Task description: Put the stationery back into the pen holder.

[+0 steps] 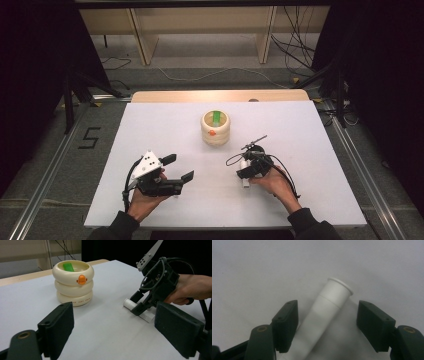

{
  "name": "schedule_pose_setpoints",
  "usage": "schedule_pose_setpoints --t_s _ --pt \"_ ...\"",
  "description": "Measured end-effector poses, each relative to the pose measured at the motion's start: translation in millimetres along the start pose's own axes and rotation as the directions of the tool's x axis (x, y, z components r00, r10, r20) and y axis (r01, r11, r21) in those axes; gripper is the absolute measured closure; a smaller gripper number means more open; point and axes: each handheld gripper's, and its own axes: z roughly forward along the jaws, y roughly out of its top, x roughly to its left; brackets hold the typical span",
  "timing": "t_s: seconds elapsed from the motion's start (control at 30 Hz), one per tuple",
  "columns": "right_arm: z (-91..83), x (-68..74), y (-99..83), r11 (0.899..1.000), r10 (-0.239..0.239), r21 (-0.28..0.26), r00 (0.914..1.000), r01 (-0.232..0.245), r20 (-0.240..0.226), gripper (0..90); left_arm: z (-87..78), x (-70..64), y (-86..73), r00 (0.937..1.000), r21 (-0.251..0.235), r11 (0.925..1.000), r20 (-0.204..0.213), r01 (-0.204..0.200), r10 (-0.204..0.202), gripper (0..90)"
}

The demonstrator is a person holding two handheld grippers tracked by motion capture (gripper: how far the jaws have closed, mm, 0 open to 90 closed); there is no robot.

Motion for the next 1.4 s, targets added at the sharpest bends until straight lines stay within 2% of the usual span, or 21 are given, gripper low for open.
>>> schedule_pose_setpoints --t_s 0.23,0.37,0.6,0.87,0.97,1.07,1.23,1.4 --pt "0.1 2.5 2.1 1.0 0.001 0.011 1.0 -0.001 0.01 38.0 -0.3 -0.2 0.1 1.0 0.002 1.0 0.008 -0.002 0.002 15.8" --pt "0.6 3.4 3.1 1.0 -0.022 0.018 0.9995 0.022 0.022 39.7 -0.1 -0.3 0.1 1.0 0.001 1.0 0.008 -0.002 0.002 15.8" --pt "0.6 5.1 4.8 0.999 -0.016 0.031 0.9991 0.015 0.039 44.7 0.4 -1.0 0.1 0.9999 0.001 1.0 0.005 -0.009 0.009 15.9" --pt "0.7 5.5 6.6 0.999 -0.036 0.036 0.9976 0.034 0.06 52.4 0.1 -1.6 0.4 0.9999 0.002 0.9999 0.006 -0.014 0.014 15.9" --pt "0.1 6.1 7.0 0.999 -0.035 0.034 0.9975 0.033 0.062 62.2 0.1 -1.4 0.5 0.9998 0.006 0.9998 0.007 -0.018 0.018 16.0" --pt "0.0 6.6 7.2 0.999 -0.034 0.031 0.9974 0.033 0.063 66.6 0.2 -1.9 0.3 0.9998 0.008 0.9998 0.008 -0.016 0.016 16.1" --pt "-0.6 8.2 7.3 0.999 -0.045 0.028 0.997 0.043 0.063 67.5 0.2 -2.1 0.4 0.9998 0.009 0.9998 0.008 -0.019 0.019 16.3" --pt "-7.9 5.2 8.2 0.999 -0.035 -0.021 0.9983 0.036 0.046 67.8 -0.3 -1.6 0.6 0.9999 0.003 0.9999 0.006 -0.015 0.015 16.4"
